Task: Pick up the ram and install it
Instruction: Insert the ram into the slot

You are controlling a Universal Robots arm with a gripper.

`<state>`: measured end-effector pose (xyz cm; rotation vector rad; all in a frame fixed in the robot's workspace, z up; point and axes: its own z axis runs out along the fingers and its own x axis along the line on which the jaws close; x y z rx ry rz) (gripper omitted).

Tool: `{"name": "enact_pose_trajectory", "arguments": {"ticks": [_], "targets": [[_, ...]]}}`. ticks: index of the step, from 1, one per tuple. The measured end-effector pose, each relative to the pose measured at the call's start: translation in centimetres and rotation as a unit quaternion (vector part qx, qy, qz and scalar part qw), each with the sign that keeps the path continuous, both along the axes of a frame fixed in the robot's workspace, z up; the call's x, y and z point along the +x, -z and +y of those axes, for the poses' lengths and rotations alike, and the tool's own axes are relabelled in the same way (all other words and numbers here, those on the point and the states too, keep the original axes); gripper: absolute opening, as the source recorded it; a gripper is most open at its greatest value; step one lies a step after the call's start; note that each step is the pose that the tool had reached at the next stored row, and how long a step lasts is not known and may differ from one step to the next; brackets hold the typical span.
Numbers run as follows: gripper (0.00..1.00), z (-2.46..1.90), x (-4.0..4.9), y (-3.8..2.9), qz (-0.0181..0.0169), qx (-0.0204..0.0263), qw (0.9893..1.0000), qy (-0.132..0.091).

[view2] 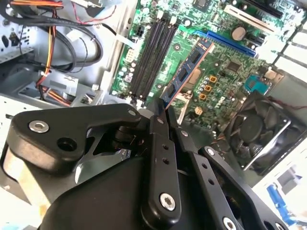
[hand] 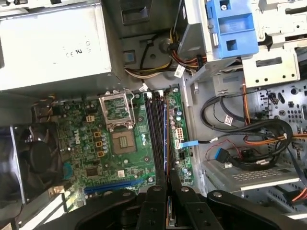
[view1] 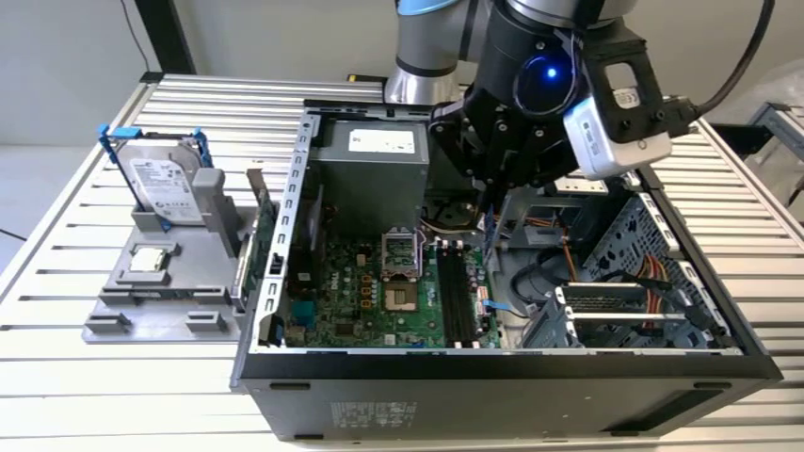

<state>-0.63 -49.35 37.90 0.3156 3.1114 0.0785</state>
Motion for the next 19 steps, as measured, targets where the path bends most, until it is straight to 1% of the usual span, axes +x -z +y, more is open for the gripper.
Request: {"name": "enact_pose_trajectory", "arguments": {"ticks": [5, 9, 14, 19], "targets": [[0.0, 0.0, 0.0, 0.0, 0.0, 0.0, 0.9997, 0.025], [0.0, 0.0, 0.0, 0.0, 0.0, 0.0, 0.999, 0.045], [0.0, 0.0, 0.0, 0.0, 0.0, 0.0, 0.9975, 0.07], [0.0, 0.0, 0.0, 0.0, 0.0, 0.0, 0.9956, 0.094]]}}
